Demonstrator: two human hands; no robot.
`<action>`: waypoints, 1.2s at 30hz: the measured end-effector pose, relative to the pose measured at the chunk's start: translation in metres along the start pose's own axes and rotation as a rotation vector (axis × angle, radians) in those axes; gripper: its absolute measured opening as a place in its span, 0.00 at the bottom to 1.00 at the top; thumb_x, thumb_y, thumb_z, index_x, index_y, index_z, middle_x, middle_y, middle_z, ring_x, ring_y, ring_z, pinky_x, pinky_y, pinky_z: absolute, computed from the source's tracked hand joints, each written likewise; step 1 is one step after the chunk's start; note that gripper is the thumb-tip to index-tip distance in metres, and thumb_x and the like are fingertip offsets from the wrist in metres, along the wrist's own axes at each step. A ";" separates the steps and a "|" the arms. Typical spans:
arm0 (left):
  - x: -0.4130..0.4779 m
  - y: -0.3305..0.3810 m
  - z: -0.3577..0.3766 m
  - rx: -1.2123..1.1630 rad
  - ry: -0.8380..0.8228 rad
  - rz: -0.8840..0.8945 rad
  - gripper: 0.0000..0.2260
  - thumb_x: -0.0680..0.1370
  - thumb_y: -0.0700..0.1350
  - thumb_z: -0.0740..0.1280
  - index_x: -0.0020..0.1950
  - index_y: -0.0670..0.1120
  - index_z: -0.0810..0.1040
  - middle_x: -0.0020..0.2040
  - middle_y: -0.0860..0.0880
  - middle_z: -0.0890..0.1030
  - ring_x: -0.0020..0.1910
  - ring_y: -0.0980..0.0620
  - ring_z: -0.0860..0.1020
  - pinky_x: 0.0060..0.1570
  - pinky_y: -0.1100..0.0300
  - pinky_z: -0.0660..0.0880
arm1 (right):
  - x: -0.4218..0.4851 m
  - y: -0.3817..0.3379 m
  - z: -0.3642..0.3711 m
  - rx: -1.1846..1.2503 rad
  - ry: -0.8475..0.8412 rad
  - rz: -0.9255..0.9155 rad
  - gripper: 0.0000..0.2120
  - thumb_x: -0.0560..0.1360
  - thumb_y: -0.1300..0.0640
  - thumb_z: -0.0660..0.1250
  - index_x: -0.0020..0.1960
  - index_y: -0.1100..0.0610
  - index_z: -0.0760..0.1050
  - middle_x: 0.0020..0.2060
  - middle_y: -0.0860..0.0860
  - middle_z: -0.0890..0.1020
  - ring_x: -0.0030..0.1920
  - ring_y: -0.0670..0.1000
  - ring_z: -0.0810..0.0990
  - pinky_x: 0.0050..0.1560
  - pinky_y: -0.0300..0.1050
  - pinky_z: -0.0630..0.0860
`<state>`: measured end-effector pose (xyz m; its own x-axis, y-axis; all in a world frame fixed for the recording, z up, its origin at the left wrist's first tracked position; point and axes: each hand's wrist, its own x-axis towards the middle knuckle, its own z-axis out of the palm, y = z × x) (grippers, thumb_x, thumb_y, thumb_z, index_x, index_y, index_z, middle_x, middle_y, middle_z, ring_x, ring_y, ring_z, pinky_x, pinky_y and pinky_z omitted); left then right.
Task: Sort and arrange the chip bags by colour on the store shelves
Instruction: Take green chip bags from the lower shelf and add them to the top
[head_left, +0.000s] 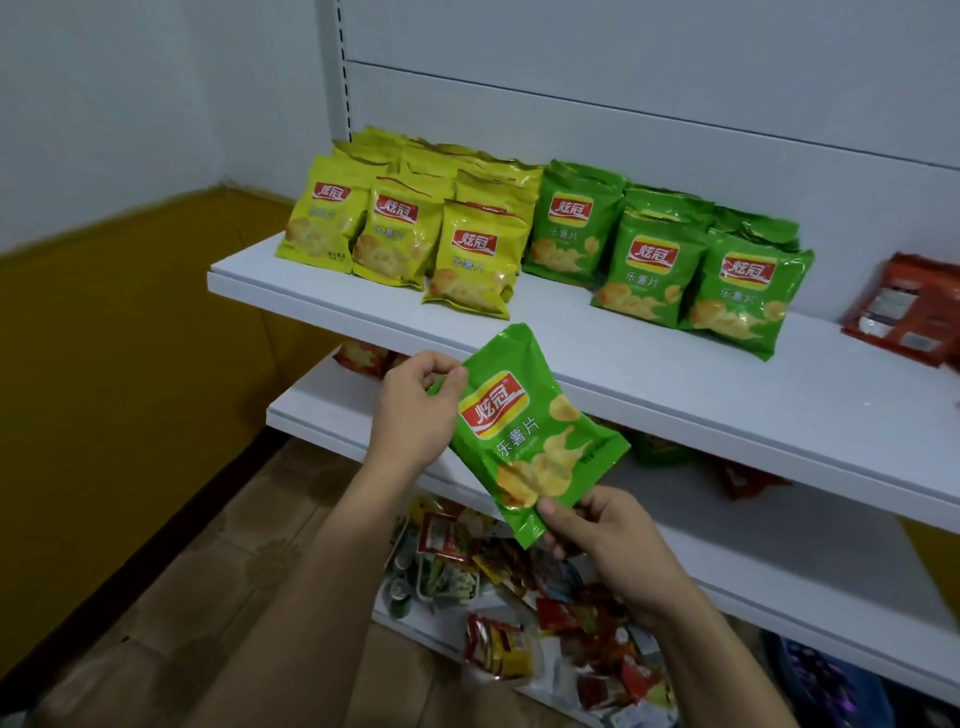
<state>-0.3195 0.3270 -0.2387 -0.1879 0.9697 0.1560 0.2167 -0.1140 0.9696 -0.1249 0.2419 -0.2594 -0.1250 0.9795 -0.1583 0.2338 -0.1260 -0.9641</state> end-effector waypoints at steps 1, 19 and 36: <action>0.002 0.000 0.000 -0.029 0.004 -0.015 0.07 0.78 0.44 0.67 0.40 0.52 0.77 0.42 0.49 0.82 0.45 0.48 0.81 0.43 0.55 0.77 | 0.000 -0.001 0.001 -0.027 -0.009 -0.017 0.11 0.77 0.57 0.68 0.37 0.59 0.79 0.30 0.51 0.80 0.31 0.49 0.76 0.38 0.49 0.70; 0.056 0.076 0.010 0.563 -0.256 0.523 0.06 0.77 0.45 0.67 0.42 0.54 0.75 0.43 0.56 0.77 0.49 0.50 0.75 0.52 0.46 0.73 | 0.081 -0.127 -0.043 -0.956 0.259 -0.405 0.15 0.73 0.44 0.70 0.57 0.48 0.79 0.50 0.46 0.81 0.50 0.50 0.78 0.50 0.49 0.76; 0.163 0.095 0.069 1.075 -0.032 0.506 0.18 0.79 0.57 0.61 0.65 0.51 0.74 0.64 0.49 0.75 0.65 0.47 0.70 0.60 0.49 0.69 | 0.254 -0.178 -0.178 -1.000 0.298 -0.398 0.10 0.73 0.47 0.72 0.46 0.54 0.81 0.34 0.49 0.77 0.41 0.53 0.75 0.42 0.44 0.71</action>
<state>-0.2631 0.4888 -0.1343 0.1709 0.8731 0.4566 0.9550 -0.2608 0.1413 -0.0268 0.5408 -0.0905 -0.1589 0.9371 0.3107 0.9161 0.2572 -0.3074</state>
